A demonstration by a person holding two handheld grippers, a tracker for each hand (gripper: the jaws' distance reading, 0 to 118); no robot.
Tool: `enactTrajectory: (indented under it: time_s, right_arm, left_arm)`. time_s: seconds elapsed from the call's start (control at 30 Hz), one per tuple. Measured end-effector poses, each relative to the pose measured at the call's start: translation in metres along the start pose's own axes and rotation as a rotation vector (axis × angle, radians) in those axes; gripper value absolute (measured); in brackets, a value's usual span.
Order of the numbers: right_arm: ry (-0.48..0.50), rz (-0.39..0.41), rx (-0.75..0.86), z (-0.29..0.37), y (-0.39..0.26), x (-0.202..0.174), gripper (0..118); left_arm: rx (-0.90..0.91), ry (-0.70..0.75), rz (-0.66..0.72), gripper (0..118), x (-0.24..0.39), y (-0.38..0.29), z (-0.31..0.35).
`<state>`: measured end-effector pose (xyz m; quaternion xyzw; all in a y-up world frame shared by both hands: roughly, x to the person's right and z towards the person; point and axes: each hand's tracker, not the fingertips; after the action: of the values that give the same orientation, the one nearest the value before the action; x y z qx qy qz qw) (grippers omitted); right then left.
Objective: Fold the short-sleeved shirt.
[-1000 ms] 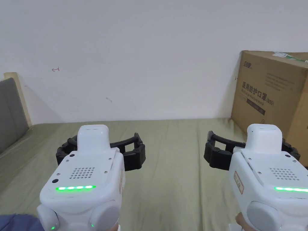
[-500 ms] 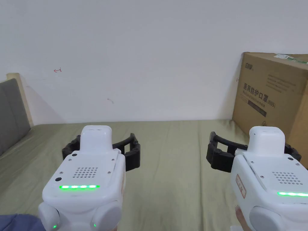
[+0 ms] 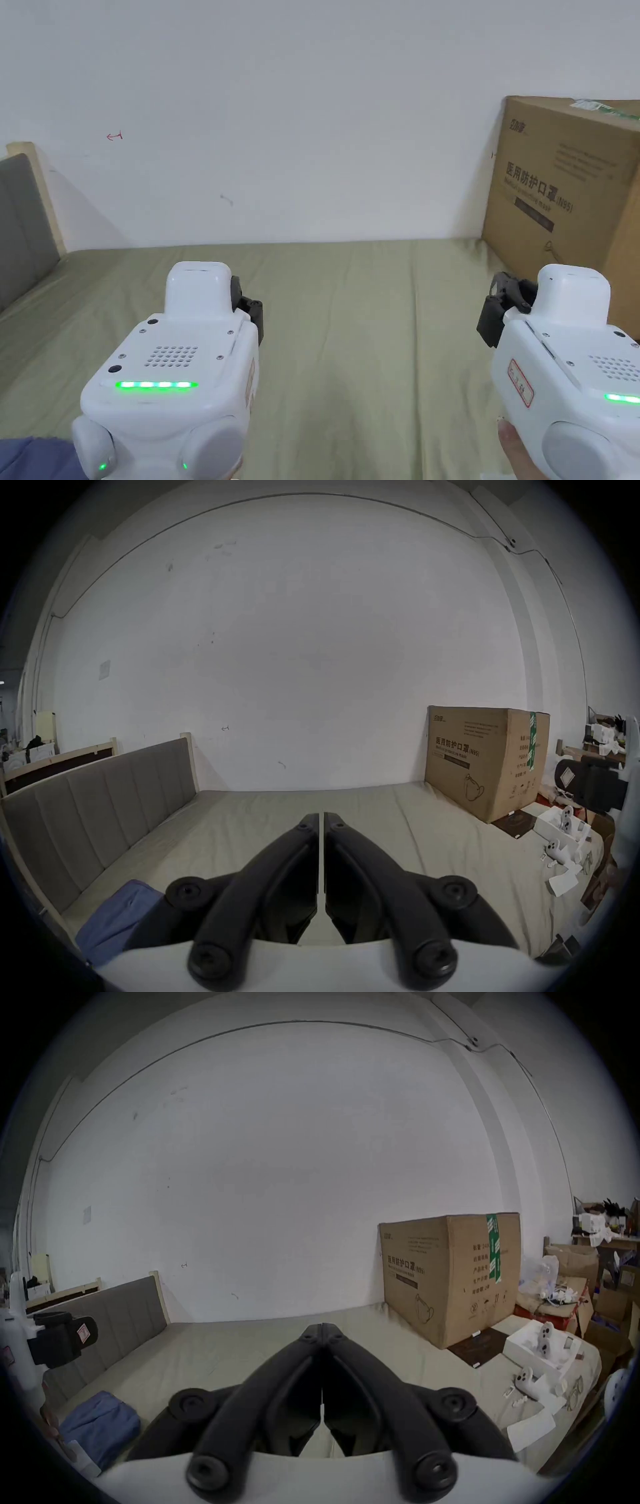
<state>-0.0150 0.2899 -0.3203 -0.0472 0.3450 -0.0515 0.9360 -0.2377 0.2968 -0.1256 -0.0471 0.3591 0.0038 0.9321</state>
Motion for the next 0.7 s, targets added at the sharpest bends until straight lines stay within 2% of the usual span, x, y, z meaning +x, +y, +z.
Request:
enactTrajectory:
  time_s: [0.2,0.33,0.43,0.63,0.7]
  right_arm:
    - [0.018,-0.055,-0.087,-0.006,-0.004,0.003,0]
    - [0.052,-0.056,-0.166,-0.02,-0.015,-0.018,0]
    - [0.138,-0.016,-0.215,-0.031,-0.029,-0.062,0]
    - [0.454,0.017,-0.271,-0.032,-0.046,-0.177,0]
    - [0.522,0.013,-0.284,-0.03,-0.048,-0.206,0]
  left_arm:
    - [-0.031,-0.016,0.037,3,-0.007,-0.008,-0.003]
    - [-0.051,0.089,0.058,3,-0.04,-0.018,0.006]
    - [-0.075,0.178,0.09,3,-0.095,-0.024,0.026]
    - [-0.099,0.455,0.086,3,-0.202,-0.042,0.09]
    - [-0.13,0.5,0.074,3,-0.223,-0.047,0.105]
